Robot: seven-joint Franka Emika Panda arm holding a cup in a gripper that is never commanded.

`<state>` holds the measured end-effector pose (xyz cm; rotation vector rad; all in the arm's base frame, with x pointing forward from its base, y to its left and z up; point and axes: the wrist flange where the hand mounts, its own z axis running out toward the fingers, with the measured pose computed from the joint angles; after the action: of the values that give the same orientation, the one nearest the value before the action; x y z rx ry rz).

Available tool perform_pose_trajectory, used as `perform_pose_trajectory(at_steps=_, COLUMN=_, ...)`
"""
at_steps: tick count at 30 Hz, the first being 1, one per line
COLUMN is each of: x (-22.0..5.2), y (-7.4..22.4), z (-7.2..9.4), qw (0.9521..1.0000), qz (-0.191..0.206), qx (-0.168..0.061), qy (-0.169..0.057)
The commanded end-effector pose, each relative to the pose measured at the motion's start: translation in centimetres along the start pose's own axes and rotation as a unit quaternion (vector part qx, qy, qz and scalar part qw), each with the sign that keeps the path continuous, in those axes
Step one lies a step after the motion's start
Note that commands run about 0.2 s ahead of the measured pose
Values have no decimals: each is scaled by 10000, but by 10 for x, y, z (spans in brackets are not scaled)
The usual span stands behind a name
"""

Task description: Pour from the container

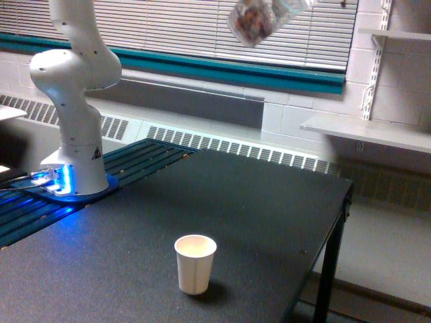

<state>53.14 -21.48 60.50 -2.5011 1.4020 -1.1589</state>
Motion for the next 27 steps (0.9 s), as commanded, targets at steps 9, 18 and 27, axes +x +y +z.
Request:
perform_pose_trajectory(at_steps=9, x=-24, y=49, z=29, qw=9994, qz=-193, qx=-266, qy=-105)
perform_pose_trajectory(at_steps=18, x=-39, y=82, z=46, qw=9984, qz=-317, qx=-399, qy=-226)
perform_pose_trajectory(at_steps=27, x=-65, y=117, z=62, qw=9967, qz=-401, qx=-547, qy=-444)
